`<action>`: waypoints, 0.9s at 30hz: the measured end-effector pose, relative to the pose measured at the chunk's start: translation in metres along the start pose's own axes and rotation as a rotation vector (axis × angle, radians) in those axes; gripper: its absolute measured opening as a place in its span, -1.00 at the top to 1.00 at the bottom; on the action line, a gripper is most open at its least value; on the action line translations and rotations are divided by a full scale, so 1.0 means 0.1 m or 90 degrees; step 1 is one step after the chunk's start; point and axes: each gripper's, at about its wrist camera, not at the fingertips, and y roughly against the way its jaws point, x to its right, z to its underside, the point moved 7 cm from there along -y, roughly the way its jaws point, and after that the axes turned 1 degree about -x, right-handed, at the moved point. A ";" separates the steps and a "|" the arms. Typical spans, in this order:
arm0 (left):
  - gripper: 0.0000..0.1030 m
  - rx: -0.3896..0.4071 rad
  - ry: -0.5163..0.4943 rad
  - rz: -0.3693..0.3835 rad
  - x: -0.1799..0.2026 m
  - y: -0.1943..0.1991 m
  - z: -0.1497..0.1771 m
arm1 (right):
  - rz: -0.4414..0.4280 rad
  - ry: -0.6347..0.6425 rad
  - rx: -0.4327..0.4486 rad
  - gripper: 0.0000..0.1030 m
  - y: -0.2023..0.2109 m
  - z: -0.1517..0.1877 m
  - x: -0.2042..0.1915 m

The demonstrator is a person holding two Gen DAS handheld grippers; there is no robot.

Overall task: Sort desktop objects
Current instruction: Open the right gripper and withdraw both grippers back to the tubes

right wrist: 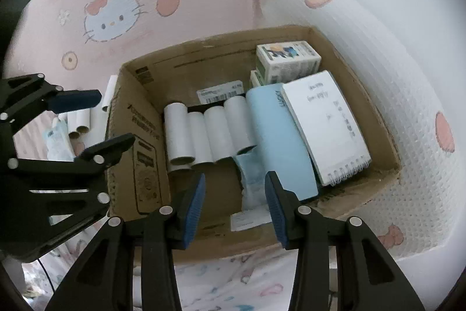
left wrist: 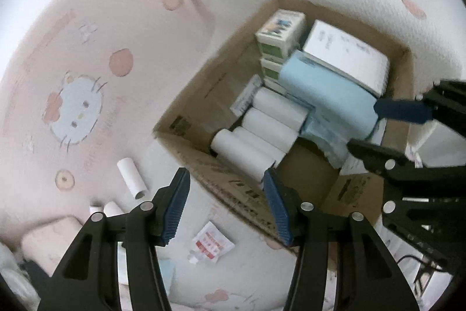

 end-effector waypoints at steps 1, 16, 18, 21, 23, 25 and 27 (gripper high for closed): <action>-0.11 0.005 0.015 0.005 -0.05 0.02 0.04 | 0.000 0.004 0.002 0.23 0.00 0.00 -0.05; -0.13 0.130 0.367 0.134 -0.92 0.34 0.74 | -0.007 0.080 0.073 0.23 0.20 -0.10 -0.83; -0.13 0.095 0.378 0.133 -1.03 0.22 0.86 | -0.017 0.089 0.079 0.23 0.21 -0.12 -0.98; -0.13 0.122 0.340 0.047 -1.18 0.25 1.03 | -0.035 0.095 0.093 0.23 0.22 -0.15 -1.17; -0.13 0.177 0.305 0.009 -1.21 0.37 1.10 | -0.045 0.098 0.103 0.23 0.21 -0.18 -1.31; -0.13 0.182 0.296 0.016 -1.24 0.37 1.16 | -0.053 0.106 0.116 0.23 0.20 -0.21 -1.44; -0.13 0.164 0.311 0.032 -1.30 0.27 1.25 | -0.068 0.114 0.128 0.23 0.19 -0.24 -1.58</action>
